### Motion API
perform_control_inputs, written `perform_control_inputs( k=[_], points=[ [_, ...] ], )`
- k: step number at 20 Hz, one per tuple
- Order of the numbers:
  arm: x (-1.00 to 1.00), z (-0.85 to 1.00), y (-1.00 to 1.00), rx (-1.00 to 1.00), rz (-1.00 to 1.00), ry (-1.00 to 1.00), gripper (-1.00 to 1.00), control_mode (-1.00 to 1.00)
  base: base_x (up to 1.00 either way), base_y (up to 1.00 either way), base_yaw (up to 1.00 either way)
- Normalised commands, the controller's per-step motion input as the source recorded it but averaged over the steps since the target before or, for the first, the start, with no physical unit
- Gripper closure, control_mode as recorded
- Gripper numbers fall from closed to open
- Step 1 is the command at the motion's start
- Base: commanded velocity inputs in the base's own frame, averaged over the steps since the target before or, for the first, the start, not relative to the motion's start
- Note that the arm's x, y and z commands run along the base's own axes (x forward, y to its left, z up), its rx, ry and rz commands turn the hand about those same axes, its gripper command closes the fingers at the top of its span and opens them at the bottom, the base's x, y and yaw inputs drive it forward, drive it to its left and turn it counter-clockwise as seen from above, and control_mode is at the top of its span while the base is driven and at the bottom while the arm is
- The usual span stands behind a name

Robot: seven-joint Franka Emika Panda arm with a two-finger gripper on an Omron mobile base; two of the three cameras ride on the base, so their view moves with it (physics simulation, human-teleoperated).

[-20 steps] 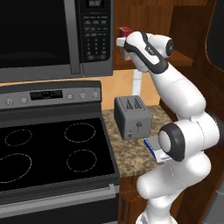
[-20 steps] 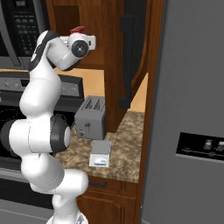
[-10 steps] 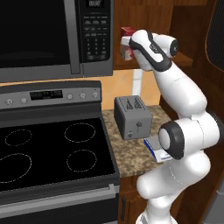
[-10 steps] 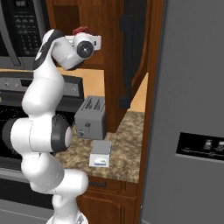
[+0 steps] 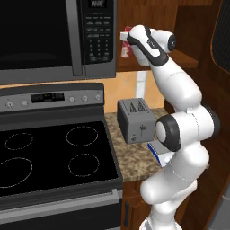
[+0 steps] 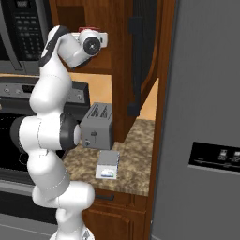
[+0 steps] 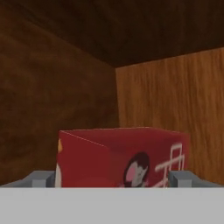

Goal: Pick the cereal and place it on the digital scale for weighing, and close the cabinet.

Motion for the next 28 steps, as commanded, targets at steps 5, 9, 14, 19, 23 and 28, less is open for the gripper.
perform_control_inputs(
  k=[5,9,14,19,23,28],
  points=[
    [-0.23,-0.13,0.00,0.00,0.00,0.00,-1.00,-1.00,0.00,0.00,0.00],
    [-0.05,-0.29,0.00,0.00,0.00,0.00,1.00,-1.00,0.00,0.00,0.00],
    [0.09,-0.30,-0.07,0.00,0.00,0.00,1.00,-1.00,0.00,0.00,0.00],
    [-0.23,-0.08,-0.10,0.00,0.00,-0.05,1.00,-1.00,0.00,0.00,0.00],
    [-0.41,0.00,-0.01,0.00,0.00,-0.11,1.00,-1.00,0.00,0.00,0.00],
    [-0.32,0.00,-0.03,0.00,0.00,-0.08,1.00,-1.00,0.00,0.00,0.00]
  ],
)
